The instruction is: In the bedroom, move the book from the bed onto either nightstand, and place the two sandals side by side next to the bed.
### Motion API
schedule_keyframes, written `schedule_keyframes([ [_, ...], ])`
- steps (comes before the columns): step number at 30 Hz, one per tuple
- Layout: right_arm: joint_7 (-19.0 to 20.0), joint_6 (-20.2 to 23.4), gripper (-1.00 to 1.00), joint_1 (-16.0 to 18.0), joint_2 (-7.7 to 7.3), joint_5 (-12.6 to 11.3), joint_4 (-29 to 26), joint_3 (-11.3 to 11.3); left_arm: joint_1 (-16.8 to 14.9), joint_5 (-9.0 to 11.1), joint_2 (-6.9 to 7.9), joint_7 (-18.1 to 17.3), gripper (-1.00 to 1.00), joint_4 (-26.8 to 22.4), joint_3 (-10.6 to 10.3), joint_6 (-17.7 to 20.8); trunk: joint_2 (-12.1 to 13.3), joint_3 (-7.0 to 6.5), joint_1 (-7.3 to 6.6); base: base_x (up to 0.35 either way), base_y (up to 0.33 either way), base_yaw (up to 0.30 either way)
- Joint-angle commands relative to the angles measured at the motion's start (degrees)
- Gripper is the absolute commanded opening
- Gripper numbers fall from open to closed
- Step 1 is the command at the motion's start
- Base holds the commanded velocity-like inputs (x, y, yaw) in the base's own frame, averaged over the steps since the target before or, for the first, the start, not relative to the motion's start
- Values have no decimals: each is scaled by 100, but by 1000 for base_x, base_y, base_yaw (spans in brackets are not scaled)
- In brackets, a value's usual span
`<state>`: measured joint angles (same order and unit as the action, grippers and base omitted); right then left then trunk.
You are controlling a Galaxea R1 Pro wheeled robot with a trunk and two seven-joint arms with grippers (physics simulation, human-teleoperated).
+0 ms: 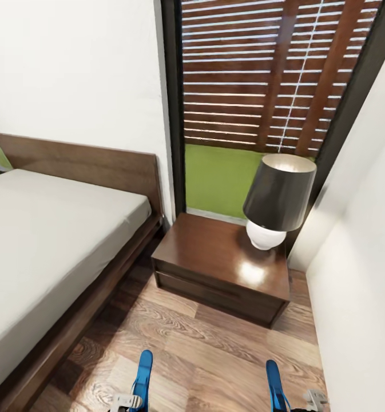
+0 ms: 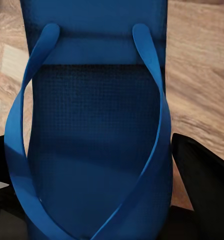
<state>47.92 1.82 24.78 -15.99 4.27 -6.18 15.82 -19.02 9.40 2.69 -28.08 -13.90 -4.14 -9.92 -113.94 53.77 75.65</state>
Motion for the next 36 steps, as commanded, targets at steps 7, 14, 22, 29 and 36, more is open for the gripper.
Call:
schedule_keyframes([
  [7, 20, 20, -100, 0, 0, 48, -6, 50, -5, 46, 4, -4, -100, 9, -43, -27, -2, 4, -1, 0, 0, 282],
  [14, 17, 20, -100, 0, 0, 48, -6, 49, -5, 49, 4, -4, -100, 9, -43, -27, -2, 4, -1, 0, 0, 282],
  [22, 16, 20, -100, 0, 0, 56, -6, 50, -5, 47, 4, -4, -100, 10, -43, -27, -2, 4, -1, 0, -2, 282],
  [29, 16, 20, -100, 0, 0, 56, -6, 48, -5, 46, 3, -4, -100, 8, -43, -21, -2, 4, -1, 28, -38, 282],
  [36, 21, 20, -100, 0, 0, 56, -6, 51, -5, 47, 2, -4, -100, 9, -43, -24, -2, 4, -1, 1, -2, 282],
])
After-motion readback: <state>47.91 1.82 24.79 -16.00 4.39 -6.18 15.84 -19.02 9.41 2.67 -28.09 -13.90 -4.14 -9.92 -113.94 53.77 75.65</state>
